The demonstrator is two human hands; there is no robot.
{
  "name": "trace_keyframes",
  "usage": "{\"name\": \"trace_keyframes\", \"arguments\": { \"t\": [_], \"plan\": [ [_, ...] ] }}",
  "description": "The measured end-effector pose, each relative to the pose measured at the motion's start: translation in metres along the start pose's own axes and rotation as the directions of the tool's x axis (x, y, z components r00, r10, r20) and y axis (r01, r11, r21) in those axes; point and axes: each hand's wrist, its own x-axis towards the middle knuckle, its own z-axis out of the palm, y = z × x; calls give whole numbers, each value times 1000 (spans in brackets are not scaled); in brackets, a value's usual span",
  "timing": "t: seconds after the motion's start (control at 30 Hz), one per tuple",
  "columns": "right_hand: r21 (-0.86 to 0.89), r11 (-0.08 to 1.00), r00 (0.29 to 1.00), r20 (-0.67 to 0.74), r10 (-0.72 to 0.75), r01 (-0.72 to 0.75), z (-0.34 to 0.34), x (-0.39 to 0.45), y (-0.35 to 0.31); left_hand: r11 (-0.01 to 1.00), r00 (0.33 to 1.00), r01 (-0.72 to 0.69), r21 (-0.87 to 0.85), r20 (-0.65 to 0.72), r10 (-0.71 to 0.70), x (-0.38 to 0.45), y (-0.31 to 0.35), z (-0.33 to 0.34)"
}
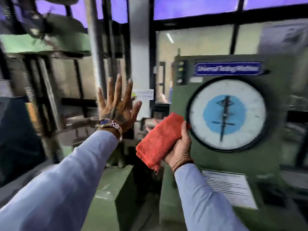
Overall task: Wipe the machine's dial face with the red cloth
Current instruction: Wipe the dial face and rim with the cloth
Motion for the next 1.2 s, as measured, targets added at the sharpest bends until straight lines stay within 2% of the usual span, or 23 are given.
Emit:
{"name": "trace_keyframes", "arguments": {
  "t": [0.1, 0.27, 0.4, 0.53, 0.67, 0.73, 0.77, 0.87, 0.9, 0.97, 1.0, 1.03, 1.13, 1.2],
  "plan": [
    [-55, 993, 993, -47, -106, 103, -52, 10, -83, 993, 997, -81, -82, -24, 80, 29, 89, 57],
    [-102, 984, 980, -123, -158, 146, -129, 39, -199, 977, 993, -115, -181, -25, 112, 67, 209, 141],
    [-88, 985, 947, -273, -170, 151, -174, 70, -258, 967, 992, -125, -223, -14, 125, 97, 269, 186],
    [-161, 962, 886, -381, -265, 219, -211, 107, -301, 958, 992, -127, -257, -18, 127, 127, 307, 232],
    [-371, 898, 820, -420, -389, 236, -243, 163, -337, 955, 988, -153, -254, -13, 155, 156, 334, 297],
    [-614, 776, 790, -400, -465, 146, -253, 192, -351, 958, 987, -155, -243, -7, 158, 171, 342, 332],
    [-744, 658, 772, -350, -530, 114, -255, 205, -357, 959, 988, -152, -238, -9, 155, 177, 345, 348],
    [-960, 194, 651, -15, -759, 204, -273, 253, -379, 959, 991, -135, -248, -10, 137, 207, 356, 397],
    [-984, 32, 602, 80, -795, 173, -280, 274, -389, 959, 992, -123, -257, -2, 127, 219, 360, 414],
    [-964, -255, 467, 192, -863, -75, -292, 305, -404, 957, 992, -124, -261, -16, 124, 237, 366, 443],
    [-915, -352, 416, 246, -875, -200, -297, 319, -410, 959, 992, -126, -255, -20, 125, 244, 369, 457],
    [-869, -413, 414, 282, -865, -272, -300, 327, -417, 960, 992, -128, -250, -26, 126, 248, 372, 466],
    [-801, -508, 561, 274, -781, -316, -313, 364, -430, 968, 992, -119, -220, -62, 107, 255, 375, 497],
    [-758, -525, 595, 230, -770, -387, -317, 384, -427, 972, 992, -111, -208, -90, 94, 255, 375, 508]
  ]
}}
